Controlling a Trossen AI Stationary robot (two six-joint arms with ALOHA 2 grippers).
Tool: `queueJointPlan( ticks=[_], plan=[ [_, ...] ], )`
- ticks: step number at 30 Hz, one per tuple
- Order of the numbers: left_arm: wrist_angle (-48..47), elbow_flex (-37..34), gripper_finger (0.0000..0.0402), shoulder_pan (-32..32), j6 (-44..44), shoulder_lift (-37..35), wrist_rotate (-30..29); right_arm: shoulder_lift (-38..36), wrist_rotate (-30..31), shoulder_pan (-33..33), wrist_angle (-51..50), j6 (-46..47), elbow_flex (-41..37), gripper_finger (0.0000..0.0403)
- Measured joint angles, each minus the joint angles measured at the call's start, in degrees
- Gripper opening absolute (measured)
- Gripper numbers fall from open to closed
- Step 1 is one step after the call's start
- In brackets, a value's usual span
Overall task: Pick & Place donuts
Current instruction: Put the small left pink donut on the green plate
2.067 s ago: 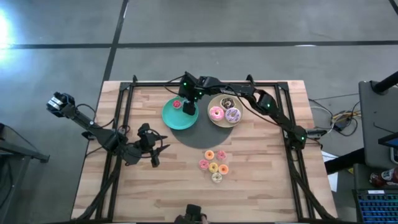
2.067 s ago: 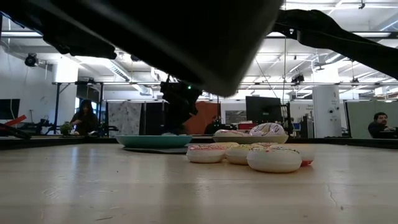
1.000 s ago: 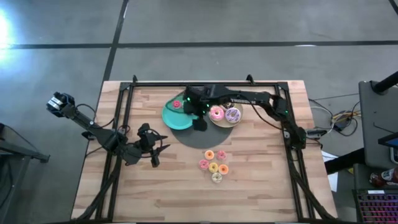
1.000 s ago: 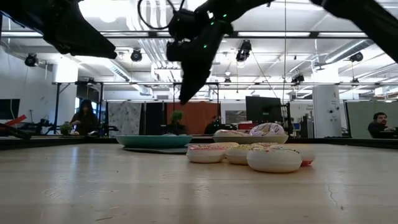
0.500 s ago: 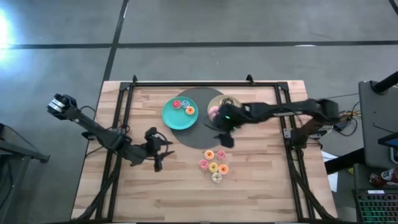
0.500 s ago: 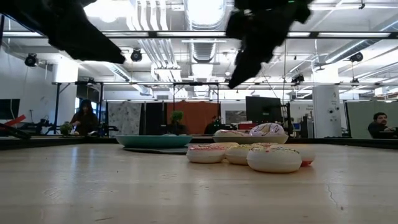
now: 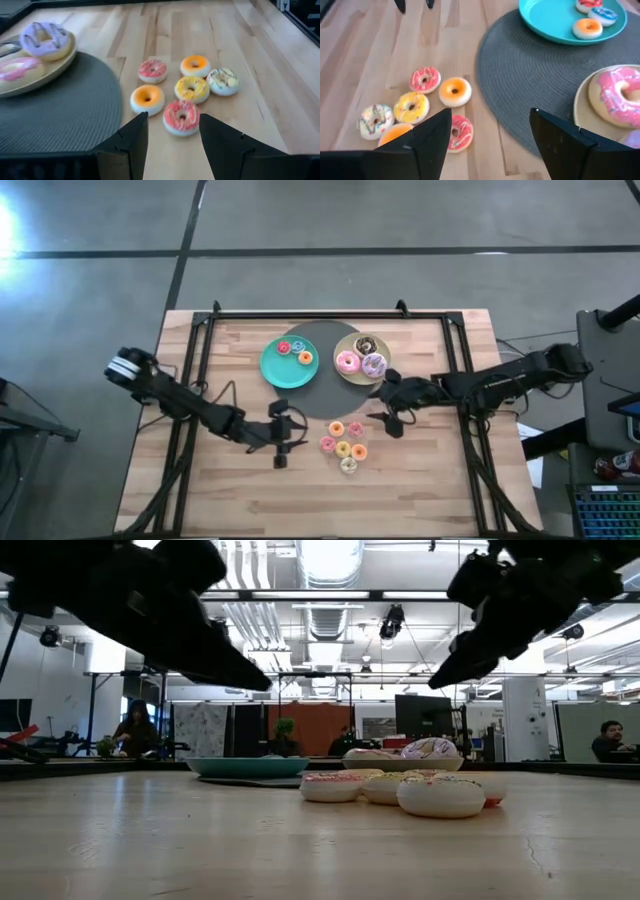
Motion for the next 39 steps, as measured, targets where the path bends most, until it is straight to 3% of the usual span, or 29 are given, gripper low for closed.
queueJointPlan(
  ticks=[8, 14, 25, 39],
  plan=[
    [3.68, 7.69, 0.0152, 2.84, -0.35, 11.85, 10.32, -0.76, 1.39, 1.64, 3.08, 0.65, -3.21, 0.0259],
    [2.8, 11.38, 0.017, 3.78, -0.41, 17.21, 11.29, -0.74, 1.38, 1.74, 2.97, 0.4, -3.43, 0.0252],
    [2.07, 11.68, 0.0248, 3.98, -1.87, 17.73, 9.11, -0.74, 1.37, 1.74, 2.77, -1.12, -3.43, 0.0246],
    [1.58, 11.66, 0.0259, 4.98, -1.98, 17.86, 9.1, -0.74, 1.35, 1.74, 2.77, -1.74, -3.38, 0.0238]
  ],
)
